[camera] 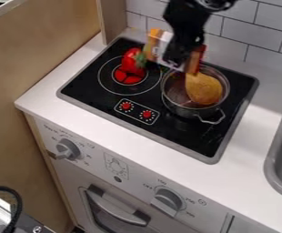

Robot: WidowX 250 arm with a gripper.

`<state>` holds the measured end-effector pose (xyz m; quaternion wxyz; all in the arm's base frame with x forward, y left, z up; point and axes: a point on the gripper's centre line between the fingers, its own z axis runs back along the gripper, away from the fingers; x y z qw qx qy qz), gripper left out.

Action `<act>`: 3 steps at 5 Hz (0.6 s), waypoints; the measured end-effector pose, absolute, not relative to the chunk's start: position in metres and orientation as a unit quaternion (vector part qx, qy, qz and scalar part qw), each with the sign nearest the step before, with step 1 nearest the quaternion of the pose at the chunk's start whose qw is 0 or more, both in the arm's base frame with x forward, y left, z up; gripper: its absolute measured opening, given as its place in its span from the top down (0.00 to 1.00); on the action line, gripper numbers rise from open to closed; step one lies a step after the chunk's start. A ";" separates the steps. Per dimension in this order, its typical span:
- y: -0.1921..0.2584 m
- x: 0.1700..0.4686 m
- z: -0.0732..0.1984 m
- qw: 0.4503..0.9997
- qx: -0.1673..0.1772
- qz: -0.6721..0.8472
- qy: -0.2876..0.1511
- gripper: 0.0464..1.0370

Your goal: Place the box in the pot on the left burner

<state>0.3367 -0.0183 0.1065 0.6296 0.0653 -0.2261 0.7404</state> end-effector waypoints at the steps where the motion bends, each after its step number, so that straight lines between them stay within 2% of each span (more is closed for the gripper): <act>1: -0.021 0.343 0.100 0.635 0.072 0.733 -0.233 0.69; 3: -0.025 0.344 0.096 0.642 0.080 0.726 -0.235 0.69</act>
